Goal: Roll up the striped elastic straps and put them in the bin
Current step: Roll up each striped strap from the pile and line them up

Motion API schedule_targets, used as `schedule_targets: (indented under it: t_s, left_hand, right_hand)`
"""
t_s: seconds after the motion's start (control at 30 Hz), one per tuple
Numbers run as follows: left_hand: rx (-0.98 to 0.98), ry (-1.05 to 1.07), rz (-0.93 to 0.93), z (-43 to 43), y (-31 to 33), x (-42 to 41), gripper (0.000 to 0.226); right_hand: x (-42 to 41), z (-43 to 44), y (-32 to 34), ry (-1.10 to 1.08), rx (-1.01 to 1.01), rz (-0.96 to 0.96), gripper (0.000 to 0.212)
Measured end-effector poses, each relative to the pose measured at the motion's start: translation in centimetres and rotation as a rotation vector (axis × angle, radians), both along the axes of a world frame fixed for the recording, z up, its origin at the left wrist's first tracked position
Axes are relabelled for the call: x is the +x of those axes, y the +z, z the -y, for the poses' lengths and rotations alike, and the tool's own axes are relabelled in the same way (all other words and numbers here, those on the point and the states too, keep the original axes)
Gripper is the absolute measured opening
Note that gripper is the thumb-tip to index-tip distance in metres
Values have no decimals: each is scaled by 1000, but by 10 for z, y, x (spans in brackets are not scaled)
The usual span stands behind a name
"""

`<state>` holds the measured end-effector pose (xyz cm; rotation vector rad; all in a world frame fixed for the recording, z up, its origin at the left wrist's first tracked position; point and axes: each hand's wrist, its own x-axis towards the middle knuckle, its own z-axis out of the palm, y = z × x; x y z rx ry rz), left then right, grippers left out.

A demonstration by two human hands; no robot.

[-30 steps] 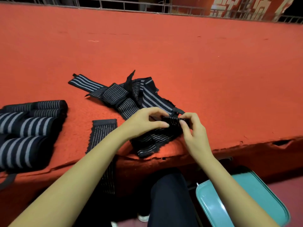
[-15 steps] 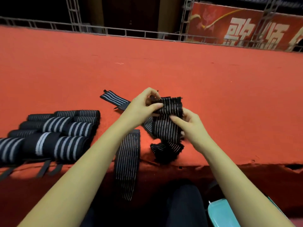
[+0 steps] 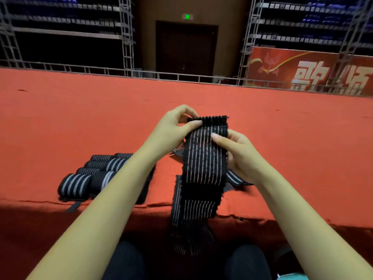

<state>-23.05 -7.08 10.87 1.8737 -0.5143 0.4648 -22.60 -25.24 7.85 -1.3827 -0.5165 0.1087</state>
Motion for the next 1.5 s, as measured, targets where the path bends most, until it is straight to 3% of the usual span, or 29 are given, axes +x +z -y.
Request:
schedule_targets:
  t_s: [0.2,0.53,0.6,0.73,0.93,1.23,1.5]
  left_hand:
    - [38,47,-16,-26,-5,-10,5]
    - [25,223,-490,-40,-164,57,11]
    - [39,272,-541,-36,-186,64,16]
    - [77,376,-541,-26,-213,83,22]
    - [98,451,-467,-14,-226,112,15]
    - [84,441,-397,-15,-240,129,10]
    - [-195,269,-314,-18,-234,122,10]
  right_hand:
    - [-5,-19,2,69,-166,-33,17]
    - [49,-45,-136,-209,-308,-223,11]
    - [59,-46,-155,-272,-362,-167,10]
    - [87,-44,-180,-362,-596,-41,14]
    - [121,-42,-200,-466,-665,-39,20]
    - [136,-40,-209,-467,-551,-102,9]
    - [123,-34,-209,-404,-208,-90,10]
